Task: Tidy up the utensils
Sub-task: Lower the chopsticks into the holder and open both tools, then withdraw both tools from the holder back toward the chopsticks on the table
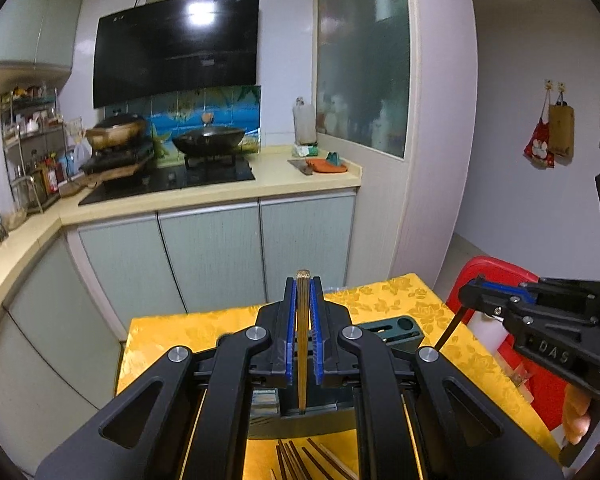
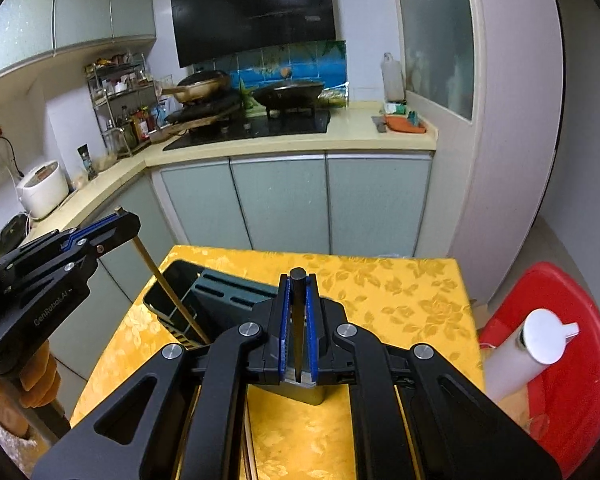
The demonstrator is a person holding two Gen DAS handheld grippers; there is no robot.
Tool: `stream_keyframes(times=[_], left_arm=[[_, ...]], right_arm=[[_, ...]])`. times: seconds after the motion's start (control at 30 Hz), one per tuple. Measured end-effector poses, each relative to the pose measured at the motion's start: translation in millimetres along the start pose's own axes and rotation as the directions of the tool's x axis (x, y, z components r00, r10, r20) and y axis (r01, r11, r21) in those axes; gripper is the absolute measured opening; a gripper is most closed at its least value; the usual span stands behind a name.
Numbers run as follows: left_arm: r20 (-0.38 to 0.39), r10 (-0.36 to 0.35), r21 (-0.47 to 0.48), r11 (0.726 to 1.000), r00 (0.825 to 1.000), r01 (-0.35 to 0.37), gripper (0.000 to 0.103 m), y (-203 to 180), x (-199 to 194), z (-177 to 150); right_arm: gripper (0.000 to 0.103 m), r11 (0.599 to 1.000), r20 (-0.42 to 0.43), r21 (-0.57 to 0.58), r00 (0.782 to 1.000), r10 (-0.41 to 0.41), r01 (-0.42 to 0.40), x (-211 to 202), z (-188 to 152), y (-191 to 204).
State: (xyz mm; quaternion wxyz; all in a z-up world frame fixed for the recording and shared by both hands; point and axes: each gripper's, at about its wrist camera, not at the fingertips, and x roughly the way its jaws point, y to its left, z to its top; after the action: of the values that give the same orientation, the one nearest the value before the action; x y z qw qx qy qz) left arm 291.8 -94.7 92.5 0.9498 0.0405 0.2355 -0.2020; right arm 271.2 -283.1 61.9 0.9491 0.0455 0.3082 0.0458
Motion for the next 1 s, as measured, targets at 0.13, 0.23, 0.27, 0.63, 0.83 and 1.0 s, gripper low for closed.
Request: stream_keyframes(times=[0.13, 0.23, 0.27, 0.63, 0.83, 1.0], left_arm=[[-0.019, 0.001, 0.0, 1.0, 1.0, -0.001, 0.013, 1, 3, -3], [-0.004, 0.009, 0.002, 1.0, 1.0, -0.009, 0.054, 3, -3, -4], [0.008, 0.014, -0.002, 1.0, 1.0, -0.014, 0.057, 3, -7, -5], [0.096, 0.07, -0.025, 0.997, 0.993, -0.068, 0.088, 9, -47, -5], [0.103, 0.096, -0.041, 0.995, 0.99, -0.092, 0.089, 12, -67, -20], [0.117, 0.137, -0.017, 0.991, 0.984, -0.136, 0.089, 11, -80, -36]], right_arm=[[0.011, 1.0, -0.005, -0.007, 1.0, 0.014, -0.014, 5, -3, 3], [0.05, 1.0, 0.015, -0.011, 1.0, -0.005, 0.005, 2, -2, 3], [0.063, 0.999, 0.044, -0.013, 0.999, -0.03, 0.03, -3, -2, 4], [0.066, 0.992, 0.165, -0.051, 0.981, -0.104, 0.114, -40, 5, 1], [0.066, 0.992, 0.198, -0.036, 0.974, -0.111, 0.12, -59, -4, -7], [0.066, 0.99, 0.212, -0.021, 0.969, -0.129, 0.137, -70, -27, -12]])
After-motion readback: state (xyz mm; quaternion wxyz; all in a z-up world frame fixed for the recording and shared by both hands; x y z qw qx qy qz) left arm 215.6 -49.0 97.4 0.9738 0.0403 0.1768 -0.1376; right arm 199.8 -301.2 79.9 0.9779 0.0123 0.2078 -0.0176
